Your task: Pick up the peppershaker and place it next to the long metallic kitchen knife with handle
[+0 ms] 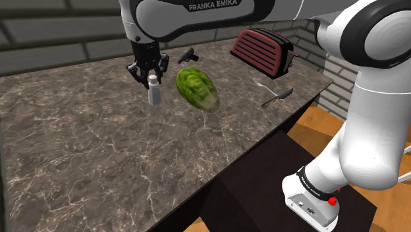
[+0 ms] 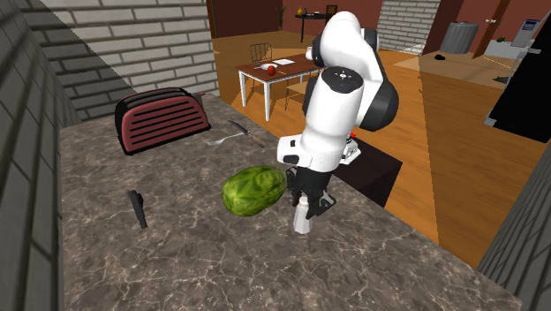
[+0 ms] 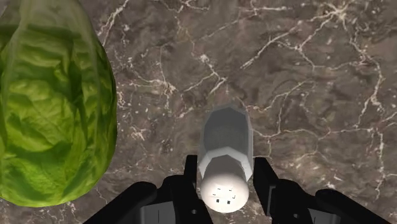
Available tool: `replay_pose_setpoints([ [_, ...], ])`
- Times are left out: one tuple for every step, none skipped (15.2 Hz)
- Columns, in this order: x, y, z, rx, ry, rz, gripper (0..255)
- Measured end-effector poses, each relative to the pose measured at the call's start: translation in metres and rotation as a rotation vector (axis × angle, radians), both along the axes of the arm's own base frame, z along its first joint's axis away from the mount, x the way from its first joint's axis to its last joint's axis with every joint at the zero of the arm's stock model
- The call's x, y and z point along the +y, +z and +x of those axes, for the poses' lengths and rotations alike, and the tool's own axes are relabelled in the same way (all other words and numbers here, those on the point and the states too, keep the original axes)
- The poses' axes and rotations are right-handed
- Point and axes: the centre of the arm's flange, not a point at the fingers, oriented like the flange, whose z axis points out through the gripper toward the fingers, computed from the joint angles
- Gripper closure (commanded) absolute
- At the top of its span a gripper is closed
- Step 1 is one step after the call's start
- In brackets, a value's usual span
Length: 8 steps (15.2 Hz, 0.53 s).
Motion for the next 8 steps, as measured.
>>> replay_pose_setpoints([
  [0.001,0.005,0.0,0.0,0.0,0.0,255],
  [0.001,0.01,0.0,0.0,0.0,0.0,255],
  [0.001,0.015,0.001,0.0,0.0,0.0,255],
  [0.001,0.02,0.001,0.0,0.0,0.0,255],
  [0.001,0.025,0.0,0.0,0.0,0.0,255],
  [0.001,0.03,-0.001,0.0,0.0,0.0,255],
  [0.001,0.035,0.0,0.0,0.0,0.0,255],
  [0.001,0.041,-0.001,0.0,0.0,0.0,255],
])
